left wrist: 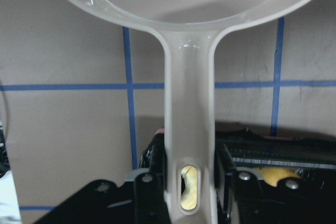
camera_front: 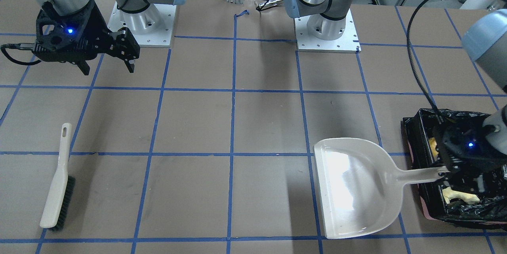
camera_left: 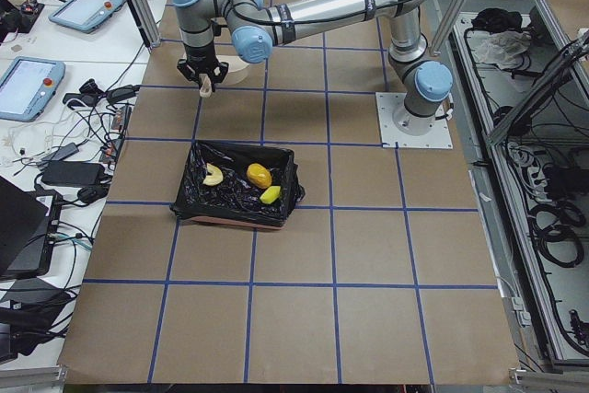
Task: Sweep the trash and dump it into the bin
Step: 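Bring the empty dustpan back and set it on the table with the left gripper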
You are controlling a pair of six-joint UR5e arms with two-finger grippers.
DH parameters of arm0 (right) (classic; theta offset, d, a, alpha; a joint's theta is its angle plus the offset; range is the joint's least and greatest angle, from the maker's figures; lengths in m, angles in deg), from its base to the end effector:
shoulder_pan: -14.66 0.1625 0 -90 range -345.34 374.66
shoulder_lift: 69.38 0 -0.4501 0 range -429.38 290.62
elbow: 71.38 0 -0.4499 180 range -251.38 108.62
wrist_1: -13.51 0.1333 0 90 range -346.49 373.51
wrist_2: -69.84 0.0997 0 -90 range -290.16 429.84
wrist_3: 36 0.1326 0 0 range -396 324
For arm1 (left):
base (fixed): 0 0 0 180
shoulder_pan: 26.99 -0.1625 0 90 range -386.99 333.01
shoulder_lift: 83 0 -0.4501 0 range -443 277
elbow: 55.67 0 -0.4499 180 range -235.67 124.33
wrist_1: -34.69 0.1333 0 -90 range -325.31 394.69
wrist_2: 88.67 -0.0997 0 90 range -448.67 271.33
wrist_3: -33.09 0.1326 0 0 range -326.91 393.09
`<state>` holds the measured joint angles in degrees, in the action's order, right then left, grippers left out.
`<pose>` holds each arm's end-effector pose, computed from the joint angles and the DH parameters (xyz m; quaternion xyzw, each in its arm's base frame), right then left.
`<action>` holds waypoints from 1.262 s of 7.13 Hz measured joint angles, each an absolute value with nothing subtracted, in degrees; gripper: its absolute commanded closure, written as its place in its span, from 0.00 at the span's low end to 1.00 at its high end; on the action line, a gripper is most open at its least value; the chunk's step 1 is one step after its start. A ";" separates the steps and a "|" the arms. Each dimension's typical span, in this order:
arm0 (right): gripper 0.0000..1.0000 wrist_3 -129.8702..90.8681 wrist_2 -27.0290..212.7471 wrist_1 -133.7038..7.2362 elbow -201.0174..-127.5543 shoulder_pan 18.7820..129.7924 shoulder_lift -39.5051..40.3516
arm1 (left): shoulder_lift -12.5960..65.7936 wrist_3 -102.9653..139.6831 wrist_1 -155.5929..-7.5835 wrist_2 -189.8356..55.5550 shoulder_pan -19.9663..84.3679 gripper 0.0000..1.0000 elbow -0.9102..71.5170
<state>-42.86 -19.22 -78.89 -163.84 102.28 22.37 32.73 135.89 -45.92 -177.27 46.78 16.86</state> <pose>0.1129 -0.5448 0.4772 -0.0392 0.9991 -0.0154 0.0070 0.0765 -0.7515 0.3728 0.6856 0.7278 -0.0155 0.0023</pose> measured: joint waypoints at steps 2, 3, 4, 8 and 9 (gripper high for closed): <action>0.00 -42.86 -19.27 -78.82 -163.84 102.28 22.37 | 35.58 130.41 -42.72 -175.07 48.47 1.00 19.89; 0.00 -42.86 -19.28 -78.72 -163.84 102.28 22.37 | 36.90 130.11 -41.76 -174.92 48.65 1.00 20.65; 0.00 -42.86 -19.28 -78.65 -163.84 102.28 22.37 | 37.84 130.24 -41.01 -174.97 48.65 1.00 21.18; 0.00 -42.86 -19.28 -78.95 -163.91 102.28 22.35 | 39.00 133.51 -36.49 -175.09 48.48 1.00 24.61; 0.00 -42.85 -19.28 -79.00 -163.92 102.28 22.35 | 38.73 134.61 -36.27 -175.09 48.47 1.00 24.93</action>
<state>-42.85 -19.28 -79.00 -163.92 102.28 22.35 38.73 134.61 -36.27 -175.09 48.47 24.93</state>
